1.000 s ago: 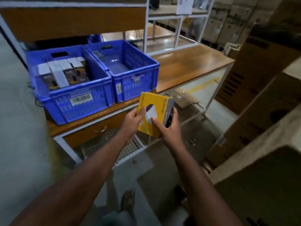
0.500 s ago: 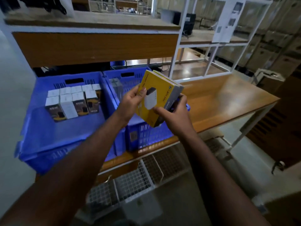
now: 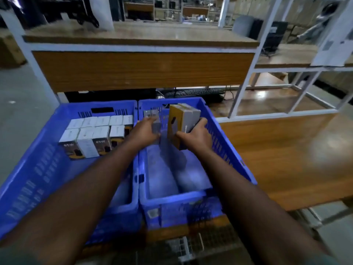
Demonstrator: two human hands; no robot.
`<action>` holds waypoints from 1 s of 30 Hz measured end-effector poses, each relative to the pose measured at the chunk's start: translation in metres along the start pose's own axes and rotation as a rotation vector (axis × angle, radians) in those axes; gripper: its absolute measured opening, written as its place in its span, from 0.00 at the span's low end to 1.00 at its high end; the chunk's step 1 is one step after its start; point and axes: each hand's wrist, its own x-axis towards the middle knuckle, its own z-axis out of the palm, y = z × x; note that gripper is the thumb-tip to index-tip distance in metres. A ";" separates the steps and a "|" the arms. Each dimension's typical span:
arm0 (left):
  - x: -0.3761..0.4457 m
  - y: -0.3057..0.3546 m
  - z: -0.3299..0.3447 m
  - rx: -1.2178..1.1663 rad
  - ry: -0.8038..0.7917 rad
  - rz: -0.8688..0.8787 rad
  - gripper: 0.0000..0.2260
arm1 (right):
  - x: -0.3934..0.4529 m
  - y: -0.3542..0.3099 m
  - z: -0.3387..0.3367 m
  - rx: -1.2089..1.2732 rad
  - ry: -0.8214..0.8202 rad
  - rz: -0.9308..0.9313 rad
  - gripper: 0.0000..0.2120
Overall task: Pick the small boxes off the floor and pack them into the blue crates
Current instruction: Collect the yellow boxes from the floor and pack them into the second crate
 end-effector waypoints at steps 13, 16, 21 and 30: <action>0.086 -0.017 0.044 0.709 -0.181 -0.037 0.41 | 0.087 0.029 0.115 -0.021 -0.041 -0.040 0.32; 0.100 -0.020 0.046 0.600 -0.217 -0.032 0.46 | 0.083 0.041 0.134 0.082 -0.026 -0.077 0.27; 0.106 -0.018 0.049 0.641 -0.105 0.021 0.37 | 0.095 0.049 0.146 0.144 -0.147 -0.047 0.29; 0.121 -0.023 0.084 0.661 -0.065 -0.093 0.27 | 0.120 0.079 0.160 -0.102 -0.245 -0.262 0.27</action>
